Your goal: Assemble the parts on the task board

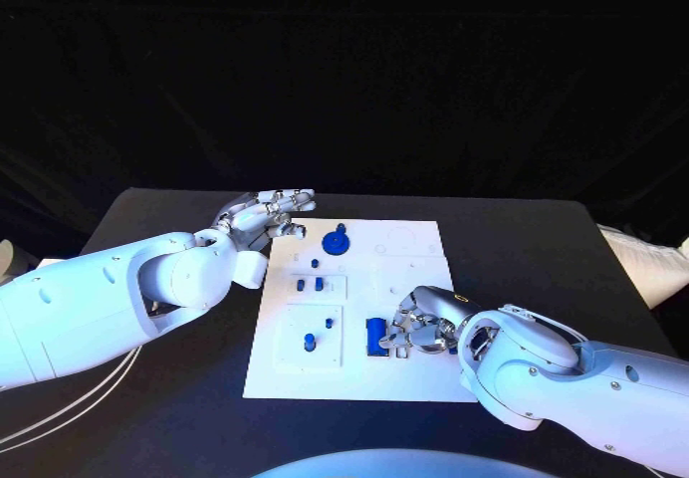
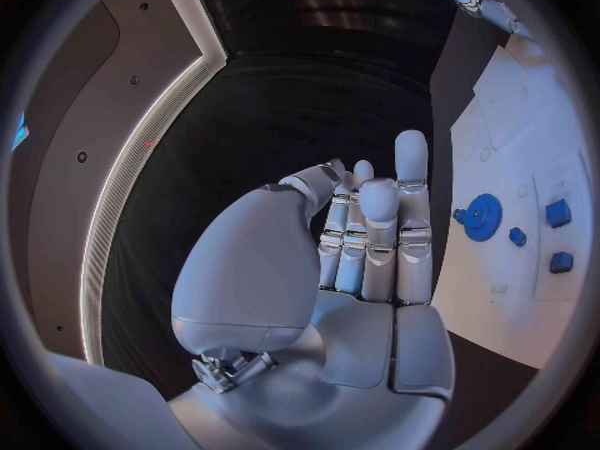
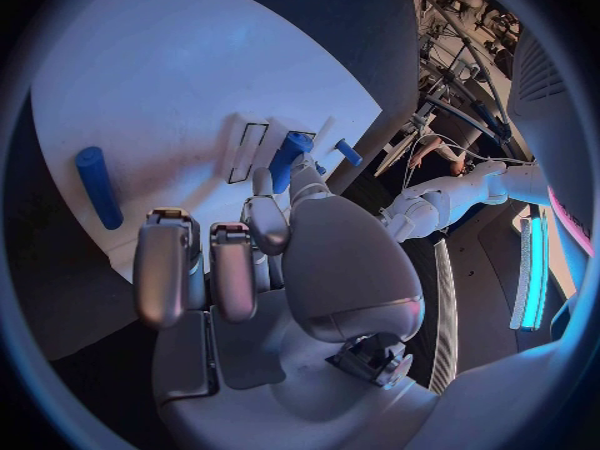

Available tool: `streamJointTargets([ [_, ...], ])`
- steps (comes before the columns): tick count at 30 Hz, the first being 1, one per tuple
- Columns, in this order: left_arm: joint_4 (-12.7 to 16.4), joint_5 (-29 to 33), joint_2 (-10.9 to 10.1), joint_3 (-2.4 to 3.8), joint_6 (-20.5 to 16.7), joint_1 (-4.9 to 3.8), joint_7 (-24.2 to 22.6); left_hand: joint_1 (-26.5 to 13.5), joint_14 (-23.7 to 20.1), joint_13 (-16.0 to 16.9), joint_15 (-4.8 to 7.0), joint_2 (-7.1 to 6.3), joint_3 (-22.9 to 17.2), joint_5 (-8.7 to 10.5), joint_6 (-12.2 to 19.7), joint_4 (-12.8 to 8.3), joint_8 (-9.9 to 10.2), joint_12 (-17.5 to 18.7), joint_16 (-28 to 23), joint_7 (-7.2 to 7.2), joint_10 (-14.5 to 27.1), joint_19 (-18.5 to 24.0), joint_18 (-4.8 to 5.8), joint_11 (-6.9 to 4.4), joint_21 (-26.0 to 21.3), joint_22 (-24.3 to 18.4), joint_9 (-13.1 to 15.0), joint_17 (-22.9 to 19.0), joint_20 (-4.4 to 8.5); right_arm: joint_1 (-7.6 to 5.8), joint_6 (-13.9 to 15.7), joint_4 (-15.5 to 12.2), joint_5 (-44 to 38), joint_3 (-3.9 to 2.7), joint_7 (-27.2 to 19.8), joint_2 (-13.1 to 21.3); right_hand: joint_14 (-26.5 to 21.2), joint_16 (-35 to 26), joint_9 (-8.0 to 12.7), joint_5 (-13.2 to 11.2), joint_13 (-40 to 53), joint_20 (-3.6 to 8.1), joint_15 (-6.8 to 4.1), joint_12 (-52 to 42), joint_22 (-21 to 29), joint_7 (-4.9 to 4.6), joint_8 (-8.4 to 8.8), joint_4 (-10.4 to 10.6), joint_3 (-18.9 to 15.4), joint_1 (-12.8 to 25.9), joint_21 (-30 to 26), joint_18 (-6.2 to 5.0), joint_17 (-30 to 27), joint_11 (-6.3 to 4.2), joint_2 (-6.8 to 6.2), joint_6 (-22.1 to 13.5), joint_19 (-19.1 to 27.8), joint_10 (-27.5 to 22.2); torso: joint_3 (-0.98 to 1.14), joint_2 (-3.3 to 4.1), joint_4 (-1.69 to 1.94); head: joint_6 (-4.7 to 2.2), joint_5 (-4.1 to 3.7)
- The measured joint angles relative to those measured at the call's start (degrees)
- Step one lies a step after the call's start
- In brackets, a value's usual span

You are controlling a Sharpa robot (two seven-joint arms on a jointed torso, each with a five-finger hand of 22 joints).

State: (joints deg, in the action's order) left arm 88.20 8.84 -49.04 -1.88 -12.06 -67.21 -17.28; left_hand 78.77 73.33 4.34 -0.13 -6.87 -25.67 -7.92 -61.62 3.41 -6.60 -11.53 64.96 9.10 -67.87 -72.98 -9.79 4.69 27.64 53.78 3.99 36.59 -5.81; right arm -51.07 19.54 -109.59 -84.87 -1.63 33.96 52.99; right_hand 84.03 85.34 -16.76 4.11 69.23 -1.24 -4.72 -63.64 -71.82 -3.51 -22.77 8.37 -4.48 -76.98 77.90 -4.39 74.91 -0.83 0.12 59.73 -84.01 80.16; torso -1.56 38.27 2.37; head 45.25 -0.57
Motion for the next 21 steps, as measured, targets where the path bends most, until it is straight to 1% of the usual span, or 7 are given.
streamJointTargets([
  [6, 0.0, 0.0, 0.0, 0.0, 0.0, 0.0, 0.1, 0.0, 0.0, 0.0, 0.0, 0.0, 0.0, 0.0, 0.0, 0.0, 0.0, 0.0, 0.0, 0.0, 0.0, 0.0, 0.0, 0.0, 0.0, 0.0, 0.0, 0.0, 0.0, 0.0, 0.3, -0.3, -0.4, 0.0, 0.0, 0.7, 0.0, 0.0, 0.0, 0.0, 0.0, 0.0, 0.01, 0.0, 0.0, 0.0, -0.05, -0.2, -0.2, -0.3, 0.0, 0.0, 0.0, -0.01, 0.11, 0.0, 0.0, 0.0, 0.04, -0.02, -0.03, -0.1, -0.26],
  [9, 0.0, 0.0, 0.0, 0.0, 0.1, 0.0, 0.1, 0.0, 0.0, 0.0, 0.0, 0.0, 0.0, 0.0, 0.0, 0.0, 0.0, 0.0, 0.0, 0.0, 0.0, 0.0, 0.0, 0.0, 0.0, 0.0, 0.0, 0.0, 0.0, 0.0, 0.8, -1.0, -0.4, 0.0, 0.0, 1.7, 0.0, 0.0, 0.0, 0.8, 0.0, 0.0, 0.01, 0.0, 0.1, -0.15, 0.09, 0.2, -0.5, -0.3, 0.0, 0.0, 0.0, -0.01, 0.1, -0.4, 0.0, 0.0, 0.04, -0.02, -0.05, -0.15, -0.42],
  [12, 0.0, 0.0, 0.0, 0.0, 0.1, 0.0, 0.1, 0.0, 0.0, 0.0, 0.0, 0.0, 0.0, 0.0, 0.0, 0.0, 0.0, 0.0, 0.0, 0.0, 0.2, 0.0, 0.0, 0.2, 0.0, 0.0, 0.0, 0.0, 0.0, 0.0, 1.7, -2.0, -0.1, 0.0, -0.3, 3.8, 0.0, 0.0, 0.4, 2.6, -1.1, 0.0, 0.01, 1.6, 0.4, -0.6, 1.32, 0.7, -1.1, 0.7, 0.0, 0.0, 0.0, 0.06, 0.04, -1.8, 0.0, 0.0, 0.04, -0.02, -0.05, -0.22, -0.6],
  [14, 0.1, 0.0, -0.1, 0.0, 0.1, 0.0, 0.1, 0.0, 0.0, 0.0, 0.0, 0.0, 0.0, 0.0, 0.0, 0.0, 0.0, 0.0, 0.0, 0.0, 0.2, 0.0, 0.0, 0.2, 0.0, 0.0, 0.0, 0.0, 0.0, -0.01, 2.3, -2.6, 0.3, -0.01, -0.5, 5.5, 0.0, 0.0, 0.9, 3.8, -1.4, 0.0, 0.0, 2.0, 0.4, -1.15, 2.29, 1.0, -0.9, 1.2, 0.0, 0.0, 0.0, 0.5, 0.52, -2.4, 0.0, -0.5, 0.04, -0.02, -0.09, -0.25, -0.79],
  [16, 0.2, 0.0, -0.2, 0.0, 0.1, 0.0, 0.1, 0.0, 0.0, 0.0, 0.0, 0.0, 0.0, 0.0, 0.0, 0.0, 0.0, 0.0, 0.0, 0.0, 0.2, 0.0, 0.0, 0.2, 0.0, 0.0, 0.0, 0.0, 0.0, -0.17, 2.9, -3.3, 0.8, -0.02, -0.7, 7.8, -0.1, 0.0, 1.3, 4.9, -1.4, 0.0, 0.13, 2.0, 0.2, -1.2, 3.33, 1.3, -0.6, 1.1, 0.0, 0.0, 0.0, 0.64, 0.89, -2.8, 0.0, -0.6, 0.04, -0.02, -0.13, -0.26, -0.98],
  [18, 0.3, -0.1, -0.3, 0.0, 0.1, 0.0, 0.1, 0.0, 0.0, 0.0, 0.0, 0.0, 0.0, 0.0, 0.0, 0.0, 0.0, 0.0, 0.0, 0.0, 0.2, 0.0, 0.0, 0.2, 0.0, 0.0, 0.0, 0.0, 0.0, -0.45, 3.3, -3.6, 1.1, -0.05, -0.9, 9.7, 0.0, 0.2, 2.0, 6.3, -1.1, 0.0, 0.44, 2.0, -0.2, -1.2, 4.56, 0.9, 0.2, 0.3, 0.0, 0.0, 0.0, 0.66, 1.65, -2.8, 0.0, -0.6, 0.03, -0.02, -0.17, -0.28, -1.2],
  [21, 0.6, -0.1, -0.4, 0.0, 0.1, 0.0, 0.2, 0.0, 0.0, 0.0, 0.0, 0.0, 0.0, 0.0, 0.0, 0.0, 0.0, 0.0, 0.0, 0.0, 0.2, 0.0, 0.0, 0.2, 0.0, 0.0, 0.0, 0.0, 0.0, -0.85, 3.6, -3.8, 1.2, -0.1, -0.9, 12.1, 0.0, 0.2, 2.5, 6.5, -1.1, -0.43, 0.44, 2.0, -0.4, -1.32, 5.5, 0.9, 0.2, 0.2, 0.2, 0.0, 0.0, 0.87, 1.78, -2.7, 0.0, -0.6, -0.02, 0.0, -0.3, -0.29, -1.51],
])
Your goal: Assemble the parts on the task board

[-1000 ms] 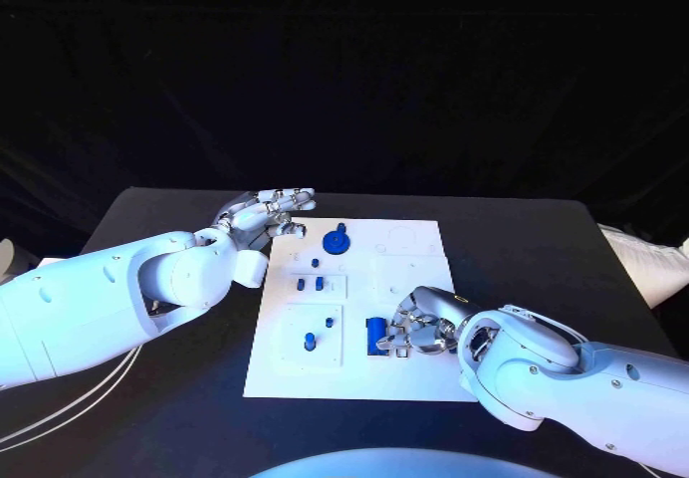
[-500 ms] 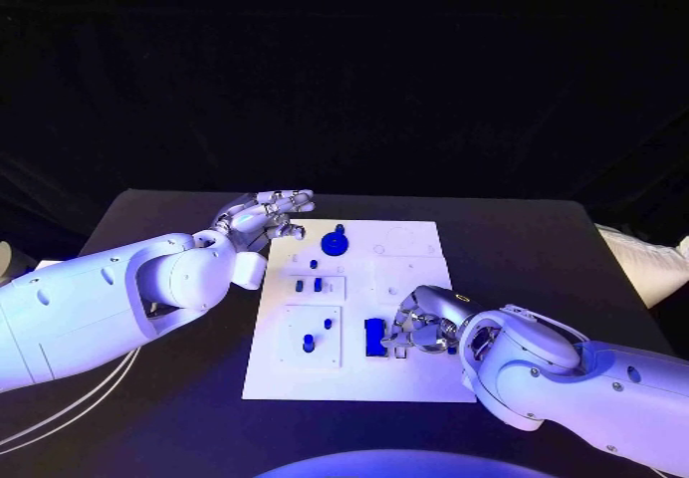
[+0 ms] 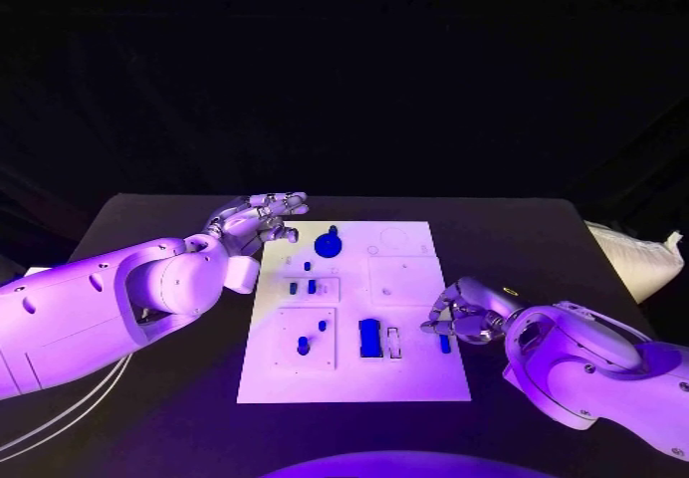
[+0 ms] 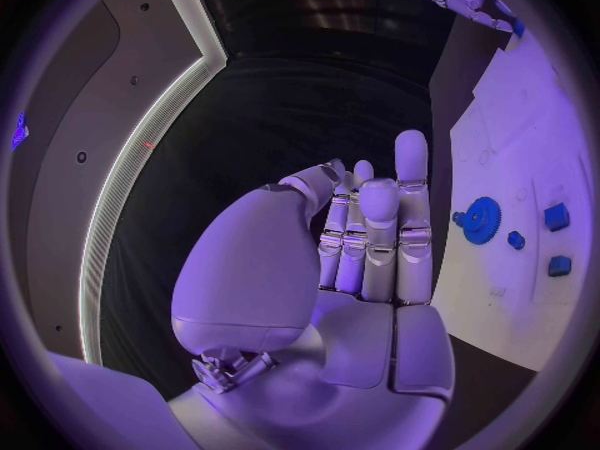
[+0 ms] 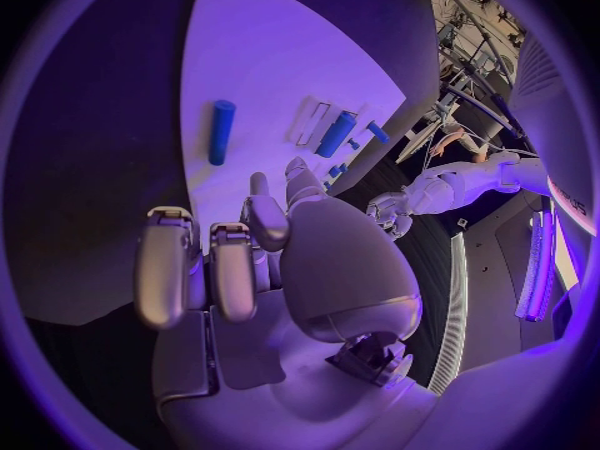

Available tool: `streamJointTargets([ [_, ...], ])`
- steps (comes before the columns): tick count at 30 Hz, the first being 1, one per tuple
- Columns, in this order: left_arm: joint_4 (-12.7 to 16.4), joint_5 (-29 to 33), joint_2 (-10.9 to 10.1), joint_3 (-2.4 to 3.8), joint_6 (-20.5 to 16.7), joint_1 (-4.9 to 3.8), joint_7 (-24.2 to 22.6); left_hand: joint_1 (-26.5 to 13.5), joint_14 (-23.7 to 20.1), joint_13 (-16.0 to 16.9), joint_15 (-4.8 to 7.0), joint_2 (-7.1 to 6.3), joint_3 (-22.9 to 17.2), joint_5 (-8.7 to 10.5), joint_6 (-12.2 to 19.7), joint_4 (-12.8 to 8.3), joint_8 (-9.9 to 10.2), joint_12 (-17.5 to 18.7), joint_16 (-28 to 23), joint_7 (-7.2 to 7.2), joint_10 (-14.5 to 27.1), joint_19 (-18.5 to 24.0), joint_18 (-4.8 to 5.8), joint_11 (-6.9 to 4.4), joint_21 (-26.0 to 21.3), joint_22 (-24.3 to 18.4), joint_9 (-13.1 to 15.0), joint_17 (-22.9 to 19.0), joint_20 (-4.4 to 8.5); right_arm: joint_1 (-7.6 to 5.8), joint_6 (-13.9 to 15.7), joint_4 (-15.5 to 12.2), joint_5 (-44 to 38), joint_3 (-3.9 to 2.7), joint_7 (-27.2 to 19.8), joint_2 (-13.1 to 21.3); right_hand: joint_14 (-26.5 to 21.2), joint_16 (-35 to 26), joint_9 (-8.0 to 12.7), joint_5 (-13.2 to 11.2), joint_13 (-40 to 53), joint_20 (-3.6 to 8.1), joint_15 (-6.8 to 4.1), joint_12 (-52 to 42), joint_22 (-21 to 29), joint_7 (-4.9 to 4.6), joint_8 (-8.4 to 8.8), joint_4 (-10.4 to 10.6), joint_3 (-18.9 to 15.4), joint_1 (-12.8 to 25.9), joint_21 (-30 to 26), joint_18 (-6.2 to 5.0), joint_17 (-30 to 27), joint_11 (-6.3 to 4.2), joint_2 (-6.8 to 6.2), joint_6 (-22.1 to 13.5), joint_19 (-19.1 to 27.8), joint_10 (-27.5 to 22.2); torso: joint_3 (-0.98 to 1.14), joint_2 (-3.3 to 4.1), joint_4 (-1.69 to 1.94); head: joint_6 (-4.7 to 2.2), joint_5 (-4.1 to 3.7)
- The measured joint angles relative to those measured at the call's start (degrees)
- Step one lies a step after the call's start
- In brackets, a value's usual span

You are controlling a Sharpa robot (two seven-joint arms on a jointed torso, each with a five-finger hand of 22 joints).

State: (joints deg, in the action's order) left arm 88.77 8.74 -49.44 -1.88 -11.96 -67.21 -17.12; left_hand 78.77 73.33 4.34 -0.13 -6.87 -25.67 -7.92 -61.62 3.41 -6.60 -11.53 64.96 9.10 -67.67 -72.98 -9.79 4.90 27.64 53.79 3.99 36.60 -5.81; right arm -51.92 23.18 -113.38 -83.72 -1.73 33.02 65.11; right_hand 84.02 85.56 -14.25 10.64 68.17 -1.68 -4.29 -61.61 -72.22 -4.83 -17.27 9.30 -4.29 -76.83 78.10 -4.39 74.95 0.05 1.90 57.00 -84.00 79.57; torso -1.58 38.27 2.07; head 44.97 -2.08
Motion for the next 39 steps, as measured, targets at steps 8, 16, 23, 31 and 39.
streamJointTargets([
  [8, 0.5, -0.1, -0.1, 0.0, 0.0, 0.0, 0.1, 0.0, 0.0, 0.0, 0.0, 0.0, 0.0, 0.0, 0.0, 0.0, 0.0, 0.0, 0.0, 0.0, 0.0, 0.0, 0.0, 0.0, 0.0, 0.0, 0.0, 0.0, 0.0, -0.22, -0.5, 0.5, -1.2, 0.03, 0.1, 2.4, 0.0, 0.2, 0.6, -0.3, -0.1, 0.0, 0.0, 0.0, -0.1, -0.06, 1.31, 2.1, -1.0, 1.6, 0.0, 0.0, 0.0, 0.08, -0.41, 2.2, 0.0, 0.1, 0.09, 0.14, -0.49, 0.01, -0.21],
  [16, 0.5, -0.1, -0.2, 0.0, 0.1, 0.0, 0.1, 0.0, 0.0, 0.0, 0.0, 0.0, 0.0, 0.0, 0.0, 0.0, 0.0, 0.0, 0.0, 0.0, 0.0, 0.0, 0.0, 0.0, 0.0, 0.0, 0.0, 0.0, 0.0, -0.11, -1.9, 1.3, -2.8, 0.1, 0.3, 2.5, 0.0, 0.2, 0.1, 0.9, 0.2, 0.0, -0.01, 0.1, -0.2, 0.66, 1.37, 3.8, -2.4, 3.1, 0.0, 0.0, 0.0, -0.15, -1.86, 4.0, 0.0, 0.3, 0.16, 0.16, -0.6, 0.08, -0.33],
  [23, 0.5, -0.1, -0.2, 0.0, 0.2, 0.0, 0.2, 0.0, 0.0, 0.0, 0.0, 0.0, 0.2, 0.0, 0.0, -0.2, 0.0, 0.0, 0.0, 0.0, 0.0, 0.0, 0.0, 0.0, 0.0, 0.0, 0.0, -0.1, 0.0, 0.64, -3.5, 2.2, -4.0, 0.19, 0.4, 1.1, 0.0, 0.2, -0.5, 4.1, 0.3, 0.0, -0.01, 0.1, -0.2, 0.84, 1.77, 4.8, -3.4, 3.5, 0.0, 0.0, 0.0, -0.24, -2.35, 4.5, 0.0, 0.4, 0.15, 0.16, -0.62, 0.13, -0.24],
  [31, 0.5, -0.2, -0.2, 0.0, 0.3, 0.0, 0.2, 0.0, 0.0, 0.0, 0.0, 0.0, 0.2, 0.0, 0.0, -0.2, 0.0, 0.0, 0.0, 0.0, 0.0, 0.0, -0.01, 0.0, 0.0, 0.0, 0.0, -0.1, 0.0, 1.26, -4.8, 3.2, -5.2, 0.22, 0.5, -0.6, 0.0, 0.2, -1.3, 3.2, 0.4, 0.0, -0.01, 0.2, -0.2, 0.64, 2.05, 4.3, -3.9, 2.0, 0.0, 0.0, 0.0, -0.24, -2.87, 4.7, 0.0, 0.4, 0.11, 0.12, -0.57, 0.25, -0.05],
  [39, 0.4, -0.2, -0.2, 0.0, 0.3, 0.01, 0.3, 0.0, 0.0, 0.0, 0.0, 0.0, 0.2, 0.0, 0.0, -0.2, 0.0, 0.0, 0.0, 0.0, 0.0, 0.0, 0.0, 0.0, 0.0, 0.0, 0.0, -0.1, 0.0, 1.4, -6.6, 3.9, -8.0, 0.13, 0.5, -1.8, 0.0, 0.2, -2.0, 1.7, 0.5, 0.01, 0.0, 0.7, -0.1, 0.82, 2.66, 2.4, -3.9, -0.9, 0.0, 0.0, 0.0, -0.22, -3.03, 4.9, 0.0, 0.4, 0.1, 0.09, -0.57, 0.3, 0.2],
])
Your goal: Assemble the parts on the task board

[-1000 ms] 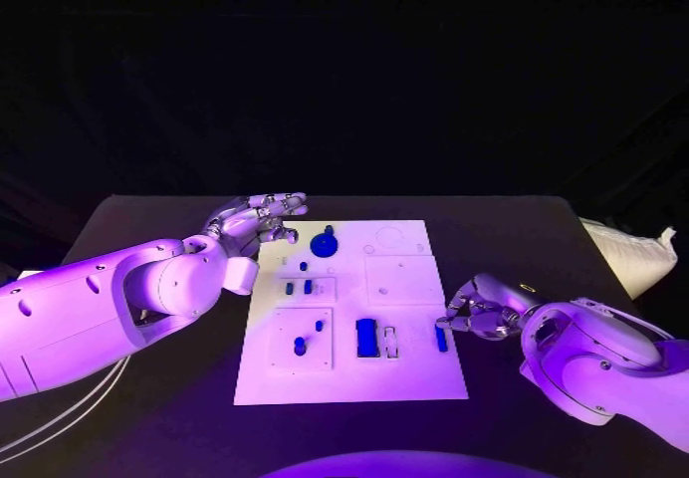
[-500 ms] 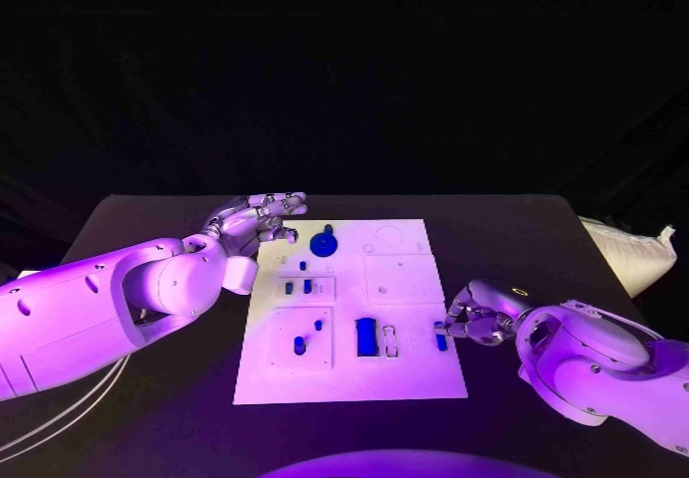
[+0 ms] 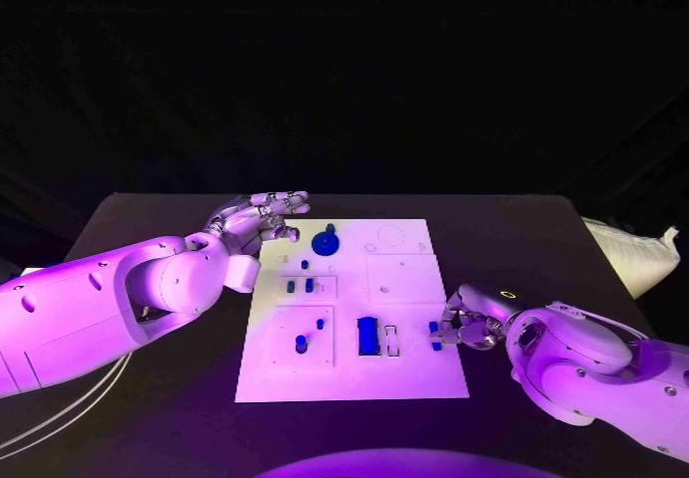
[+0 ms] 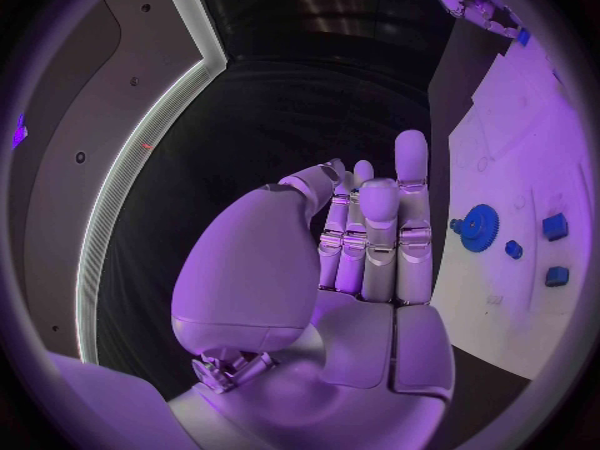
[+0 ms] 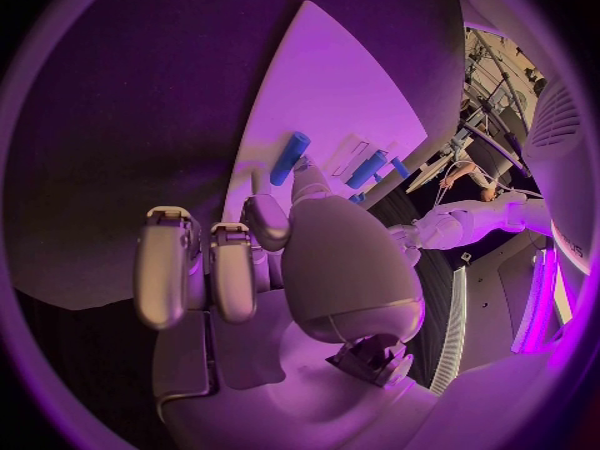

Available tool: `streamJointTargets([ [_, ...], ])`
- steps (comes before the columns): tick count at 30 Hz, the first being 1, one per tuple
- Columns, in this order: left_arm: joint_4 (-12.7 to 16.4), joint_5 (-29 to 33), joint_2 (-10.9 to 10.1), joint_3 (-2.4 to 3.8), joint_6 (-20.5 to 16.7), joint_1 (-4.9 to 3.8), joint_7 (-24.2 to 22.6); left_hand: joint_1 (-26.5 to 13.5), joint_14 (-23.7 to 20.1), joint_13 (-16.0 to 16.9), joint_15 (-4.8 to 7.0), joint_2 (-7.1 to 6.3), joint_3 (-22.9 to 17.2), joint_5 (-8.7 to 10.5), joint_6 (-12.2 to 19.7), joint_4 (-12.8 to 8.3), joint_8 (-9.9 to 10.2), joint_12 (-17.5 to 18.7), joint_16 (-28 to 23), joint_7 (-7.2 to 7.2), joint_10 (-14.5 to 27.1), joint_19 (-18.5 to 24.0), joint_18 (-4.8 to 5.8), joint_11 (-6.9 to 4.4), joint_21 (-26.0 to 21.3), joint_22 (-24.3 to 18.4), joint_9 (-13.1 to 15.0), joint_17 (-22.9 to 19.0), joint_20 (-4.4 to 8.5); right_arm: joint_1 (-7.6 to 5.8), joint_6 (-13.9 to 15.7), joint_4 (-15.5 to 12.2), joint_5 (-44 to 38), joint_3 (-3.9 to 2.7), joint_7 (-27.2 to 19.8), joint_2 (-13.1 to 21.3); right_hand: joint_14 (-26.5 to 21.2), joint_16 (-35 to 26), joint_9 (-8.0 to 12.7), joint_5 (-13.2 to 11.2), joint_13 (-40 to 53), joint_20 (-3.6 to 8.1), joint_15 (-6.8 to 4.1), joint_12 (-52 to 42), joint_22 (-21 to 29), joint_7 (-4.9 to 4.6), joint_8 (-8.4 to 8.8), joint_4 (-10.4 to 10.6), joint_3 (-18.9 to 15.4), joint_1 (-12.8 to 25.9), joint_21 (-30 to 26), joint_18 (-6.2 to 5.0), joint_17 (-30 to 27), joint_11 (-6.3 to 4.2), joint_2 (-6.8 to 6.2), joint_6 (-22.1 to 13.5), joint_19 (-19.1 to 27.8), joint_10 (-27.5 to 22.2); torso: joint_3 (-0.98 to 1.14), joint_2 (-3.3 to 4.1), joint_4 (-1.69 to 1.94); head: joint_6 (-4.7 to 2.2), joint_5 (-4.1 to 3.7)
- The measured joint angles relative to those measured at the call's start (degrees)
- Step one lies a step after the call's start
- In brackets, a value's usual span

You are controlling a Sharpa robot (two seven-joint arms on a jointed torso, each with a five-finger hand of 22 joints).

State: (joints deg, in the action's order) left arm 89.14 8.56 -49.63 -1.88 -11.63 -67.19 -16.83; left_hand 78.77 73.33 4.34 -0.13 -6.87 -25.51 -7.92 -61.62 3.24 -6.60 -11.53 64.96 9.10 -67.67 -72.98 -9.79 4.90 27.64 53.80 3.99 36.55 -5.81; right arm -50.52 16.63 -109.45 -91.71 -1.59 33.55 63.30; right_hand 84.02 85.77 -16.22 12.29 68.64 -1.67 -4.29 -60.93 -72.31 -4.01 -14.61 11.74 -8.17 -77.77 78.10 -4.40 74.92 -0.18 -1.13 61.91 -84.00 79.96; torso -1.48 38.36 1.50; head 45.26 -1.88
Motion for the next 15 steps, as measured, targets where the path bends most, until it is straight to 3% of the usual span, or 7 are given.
streamJointTargets([
  [7, -0.1, 0.0, 0.0, 0.0, 0.1, 0.01, 0.1, 0.0, 0.0, 0.0, 0.0, 0.0, 0.0, 0.0, 0.0, 0.0, 0.0, 0.0, 0.0, 0.0, 0.0, 0.0, 0.0, 0.0, 0.0, 0.0, 0.0, 0.0, 0.0, 0.25, -2.8, 0.5, -6.1, -0.21, 0.0, -1.6, 0.0, 0.0, -0.8, -2.7, -0.5, 0.0, 0.02, 1.0, 0.2, 0.01, 0.52, -1.9, 0.0, -2.1, 0.0, 0.0, 0.0, -0.18, -0.6, 0.4, 0.0, -0.3, -0.03, -0.01, -0.01, -0.05, 0.18],
  [10, -0.1, 0.0, 0.0, 0.0, 0.1, 0.01, 0.1, -0.2, 0.0, 0.0, 0.0, 0.18, 0.0, 0.0, 0.0, 0.0, 0.0, 0.0, 0.0, 0.0, 0.0, 0.0, 0.01, 0.0, 0.0, 0.0, 0.0, 0.0, 0.0, 0.57, -3.8, 0.6, -9.0, -0.36, 0.0, -2.5, -0.1, 0.0, -1.0, -5.0, -0.6, 0.0, 0.08, 1.2, 0.3, -0.01, 0.79, -2.7, 0.5, -3.1, 0.0, 0.0, 0.0, -0.11, -0.38, 0.5, 0.0, -0.3, -0.03, -0.01, -0.01, -0.11, 0.23],
  [15, -0.1, -0.2, 0.0, -0.01, 0.2, 0.03, 0.2, -0.2, 0.0, 0.0, 0.0, 0.23, 0.0, 0.0, 0.0, 0.0, 0.0, 0.0, 0.0, 0.0, 0.0, 0.0, 0.0, 0.0, 0.0, 0.0, 0.0, 0.0, 0.0, 0.81, -5.0, 0.7, -12.2, -0.48, -0.1, -3.2, 0.0, 0.0, -1.3, -6.2, -0.6, 0.02, 0.23, 1.6, 0.3, -0.37, 1.4, -4.3, 2.7, -5.5, 0.0, 0.0, 0.0, -0.2, 0.99, 0.5, 0.0, -0.7, -0.03, -0.01, 0.0, -0.13, 0.33],
])
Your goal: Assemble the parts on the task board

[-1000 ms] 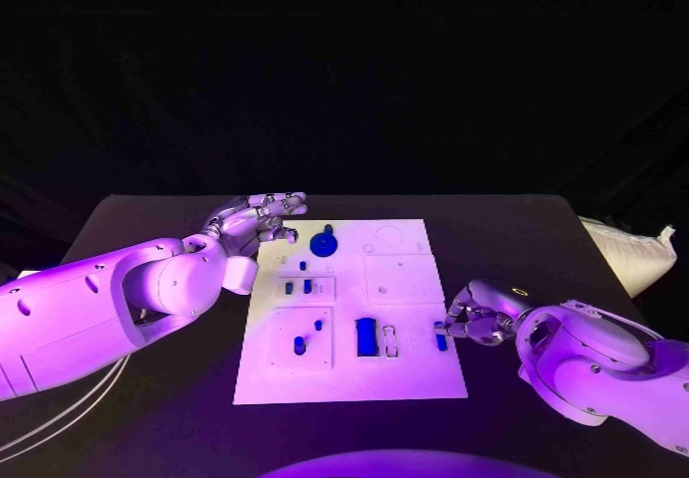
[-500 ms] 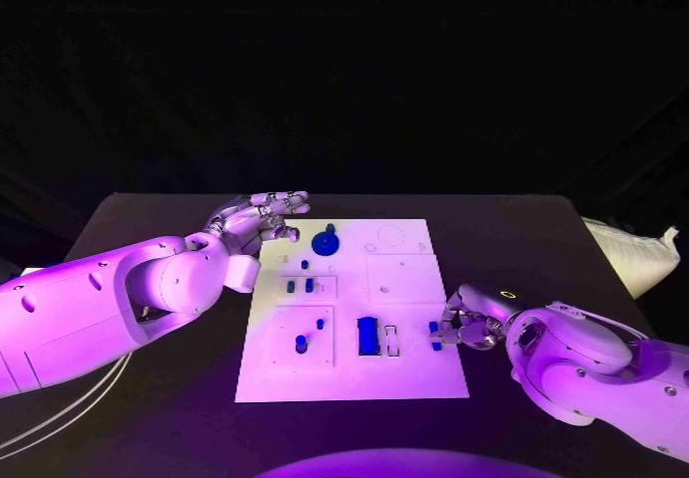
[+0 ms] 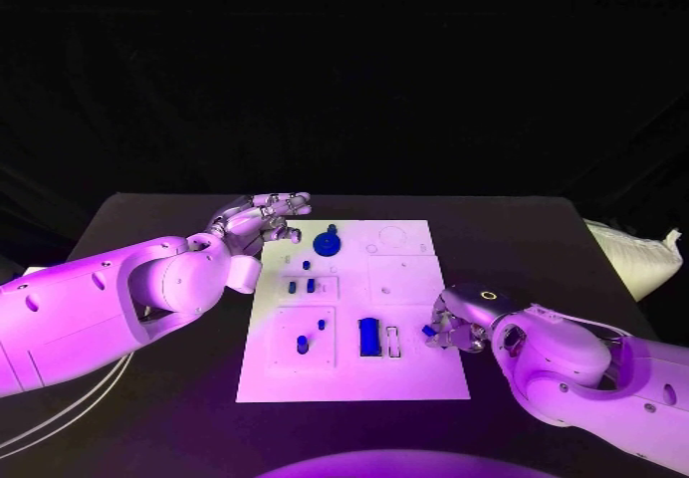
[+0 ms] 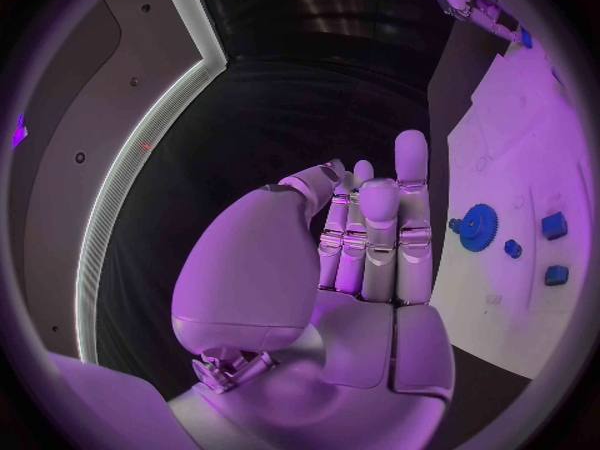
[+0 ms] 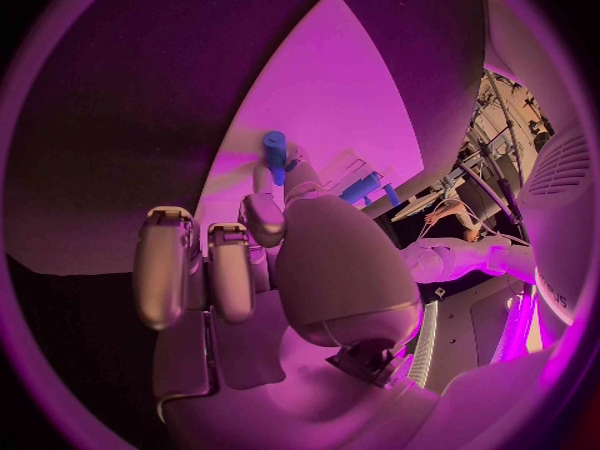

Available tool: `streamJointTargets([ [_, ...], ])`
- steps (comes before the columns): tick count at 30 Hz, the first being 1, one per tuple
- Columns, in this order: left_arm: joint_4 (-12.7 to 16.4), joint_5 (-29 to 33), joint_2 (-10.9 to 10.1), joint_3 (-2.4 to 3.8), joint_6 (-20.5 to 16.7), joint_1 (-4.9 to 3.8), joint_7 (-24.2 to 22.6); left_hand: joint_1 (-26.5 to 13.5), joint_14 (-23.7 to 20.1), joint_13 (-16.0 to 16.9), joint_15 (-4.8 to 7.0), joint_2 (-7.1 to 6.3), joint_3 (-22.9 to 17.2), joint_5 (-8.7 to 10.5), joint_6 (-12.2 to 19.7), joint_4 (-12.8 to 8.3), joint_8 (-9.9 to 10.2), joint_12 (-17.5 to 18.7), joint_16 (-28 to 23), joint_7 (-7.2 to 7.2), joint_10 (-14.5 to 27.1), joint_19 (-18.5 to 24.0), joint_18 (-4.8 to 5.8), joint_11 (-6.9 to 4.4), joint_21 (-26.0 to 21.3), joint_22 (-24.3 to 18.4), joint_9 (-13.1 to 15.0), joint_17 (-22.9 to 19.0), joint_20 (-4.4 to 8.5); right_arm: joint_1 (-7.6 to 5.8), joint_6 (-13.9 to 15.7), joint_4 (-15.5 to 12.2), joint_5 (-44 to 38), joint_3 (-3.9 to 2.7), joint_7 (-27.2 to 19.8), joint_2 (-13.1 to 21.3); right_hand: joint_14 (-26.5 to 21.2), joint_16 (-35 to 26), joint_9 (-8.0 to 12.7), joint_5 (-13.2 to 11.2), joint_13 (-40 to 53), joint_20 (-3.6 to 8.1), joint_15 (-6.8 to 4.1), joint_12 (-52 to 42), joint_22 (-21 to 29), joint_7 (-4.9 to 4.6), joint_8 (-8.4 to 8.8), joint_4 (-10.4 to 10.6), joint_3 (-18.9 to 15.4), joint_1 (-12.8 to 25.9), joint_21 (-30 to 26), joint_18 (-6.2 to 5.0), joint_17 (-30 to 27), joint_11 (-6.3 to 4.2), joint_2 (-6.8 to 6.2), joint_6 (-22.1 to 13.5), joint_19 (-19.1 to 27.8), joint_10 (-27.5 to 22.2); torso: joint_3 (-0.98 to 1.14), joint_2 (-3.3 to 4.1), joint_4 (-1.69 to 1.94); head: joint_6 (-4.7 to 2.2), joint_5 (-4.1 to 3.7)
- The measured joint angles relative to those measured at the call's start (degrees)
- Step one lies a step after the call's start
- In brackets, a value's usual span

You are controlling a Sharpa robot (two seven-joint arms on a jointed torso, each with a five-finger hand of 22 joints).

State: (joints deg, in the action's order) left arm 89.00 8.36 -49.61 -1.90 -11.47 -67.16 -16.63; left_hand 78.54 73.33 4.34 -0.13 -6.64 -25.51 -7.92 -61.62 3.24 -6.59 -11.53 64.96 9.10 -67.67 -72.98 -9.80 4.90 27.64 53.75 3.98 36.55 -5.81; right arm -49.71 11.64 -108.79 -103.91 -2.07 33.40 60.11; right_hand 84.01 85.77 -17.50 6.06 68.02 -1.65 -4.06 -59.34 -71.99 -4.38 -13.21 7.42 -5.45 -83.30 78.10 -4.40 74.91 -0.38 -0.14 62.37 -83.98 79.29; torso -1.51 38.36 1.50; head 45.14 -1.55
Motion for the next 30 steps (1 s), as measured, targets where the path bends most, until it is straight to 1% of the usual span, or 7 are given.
streamJointTargets([
  [5, 0.0, -0.1, 0.0, 0.0, 0.1, 0.02, 0.0, 0.0, 0.0, 0.0, 0.0, 0.0, 0.0, 0.0, 0.0, 0.0, 0.0, 0.0, 0.0, 0.0, 0.0, 0.0, 0.0, 0.0, 0.0, 0.0, 0.0, 0.0, 0.0, 0.03, -0.5, 0.0, -1.2, -0.09, -0.1, -0.3, -0.1, 0.0, 0.4, 0.4, -0.4, 0.2, -0.37, 0.8, -0.1, 0.11, 1.41, -2.0, 5.1, -0.4, 0.0, 0.0, 0.0, -0.03, -0.32, 0.1, 0.2, -0.2, 0.01, 0.03, -0.04, 0.02, 0.09],
  [12, 0.0, -0.2, 0.0, 0.0, 0.1, 0.04, 0.1, 0.0, 0.0, 0.0, 0.0, 0.0, 0.0, 0.0, 0.0, 0.0, 0.0, 0.0, 0.0, 0.0, 0.0, 0.0, 0.0, 0.0, 0.0, 0.0, 0.0, -0.1, 0.0, 0.03, -0.2, -0.1, -0.4, -0.16, -0.2, -0.4, -0.1, 0.0, 0.1, 2.0, -0.9, 0.2, -0.37, 1.1, -0.4, -0.14, 2.51, -2.2, 12.8, -0.4, 0.0, 0.0, 0.0, -0.02, -0.33, -0.2, 0.2, -0.2, 0.02, 0.04, -0.07, 0.06, 0.2],
  [16, 0.0, -0.3, 0.0, 0.0, 0.2, 0.06, 0.1, 0.0, 0.0, 0.0, 0.0, 0.0, 0.0, 0.0, 0.0, 0.0, 0.0, 0.0, 0.0, 0.0, 0.0, 0.0, 0.0, 0.0, 0.0, 0.0, 0.0, -0.1, 0.0, 0.02, 0.7, -0.1, 1.4, -0.18, -0.3, -0.4, -0.1, 0.0, 0.2, 2.3, -0.9, 0.2, -0.37, 1.3, -0.5, -0.39, 3.29, -0.1, 16.6, -0.4, 0.0, 0.0, 0.0, -0.02, -0.3, -0.3, 0.2, -0.2, 0.02, 0.04, -0.06, 0.04, 0.27],
  [19, 0.0, -0.3, 0.0, 0.0, 0.2, 0.08, 0.2, 0.0, 0.0, 0.0, 0.0, 0.0, 0.0, 0.0, 0.0, 0.0, 0.0, 0.0, 0.0, 0.0, 0.0, 0.0, 0.0, 0.0, 0.0, 0.0, 0.0, -0.1, 0.0, 0.04, 2.0, -0.2, 3.6, -0.14, -0.3, -0.2, -0.1, 0.0, 0.1, 1.4, -0.9, 0.2, -0.37, 1.3, -0.7, -0.43, 3.79, 1.0, 17.7, 0.5, 0.0, 0.0, 0.0, 0.06, 0.22, -0.3, 0.2, -0.3, 0.04, 0.04, -0.06, 0.04, 0.36],
  [22, 0.0, -0.3, 0.0, 0.0, 0.2, 0.1, 0.2, 0.0, 0.0, 0.0, 0.0, 0.0, 0.0, 0.0, 0.0, 0.0, 0.0, 0.0, 0.0, 0.0, 0.0, 0.0, 0.0, 0.0, 0.0, 0.0, 0.0, -0.1, 0.0, 0.18, 3.8, -0.5, 6.2, -0.05, -0.2, 0.0, 0.0, 0.0, -0.3, 0.8, 0.8, 0.2, -0.46, 0.3, -0.7, -0.45, 4.01, 0.4, 24.0, 3.9, 0.0, 0.0, 0.0, -0.15, -1.92, -0.2, 0.2, -0.2, 0.06, 0.04, -0.08, 0.03, 0.43],
  [25, 0.0, -0.4, 0.0, 0.0, 0.2, 0.13, 0.2, 0.0, 0.0, 0.0, 0.0, 0.0, 0.0, 0.0, 0.0, 0.0, 0.0, 0.0, 0.0, 0.0, 0.0, 0.0, 0.0, 0.0, 0.0, 0.0, 0.0, -0.1, 0.0, 0.48, 5.7, -1.2, 9.3, 0.16, -0.2, 0.3, 0.2, 0.0, -1.0, 0.8, 0.3, 0.2, -0.65, 0.3, -0.8, 0.09, 4.02, 0.8, 24.6, 5.8, 0.0, 0.0, 0.0, -0.45, -3.55, 0.9, 0.2, 0.6, 0.06, 0.04, -0.09, 0.03, 0.43],
  [30, 0.0, -0.4, 0.0, 0.0, 0.2, 0.16, 0.2, 0.0, 0.0, 0.0, 0.0, 0.0, 0.0, 0.0, 0.0, 0.0, 0.0, 0.0, 0.0, 0.0, 0.0, 0.0, 0.0, 0.0, 0.0, 0.0, 0.0, -0.1, 0.0, 0.77, 7.9, -2.3, 13.6, 0.36, 0.0, 0.5, 0.1, 0.0, -1.2, 0.8, 0.6, 0.2, -0.57, 0.3, -1.1, 0.55, 4.36, 1.6, 24.7, 8.0, 0.0, 0.0, 0.0, -0.56, -5.04, 1.6, 0.2, 0.8, 0.03, 0.03, -0.09, 0.08, 0.4],
])
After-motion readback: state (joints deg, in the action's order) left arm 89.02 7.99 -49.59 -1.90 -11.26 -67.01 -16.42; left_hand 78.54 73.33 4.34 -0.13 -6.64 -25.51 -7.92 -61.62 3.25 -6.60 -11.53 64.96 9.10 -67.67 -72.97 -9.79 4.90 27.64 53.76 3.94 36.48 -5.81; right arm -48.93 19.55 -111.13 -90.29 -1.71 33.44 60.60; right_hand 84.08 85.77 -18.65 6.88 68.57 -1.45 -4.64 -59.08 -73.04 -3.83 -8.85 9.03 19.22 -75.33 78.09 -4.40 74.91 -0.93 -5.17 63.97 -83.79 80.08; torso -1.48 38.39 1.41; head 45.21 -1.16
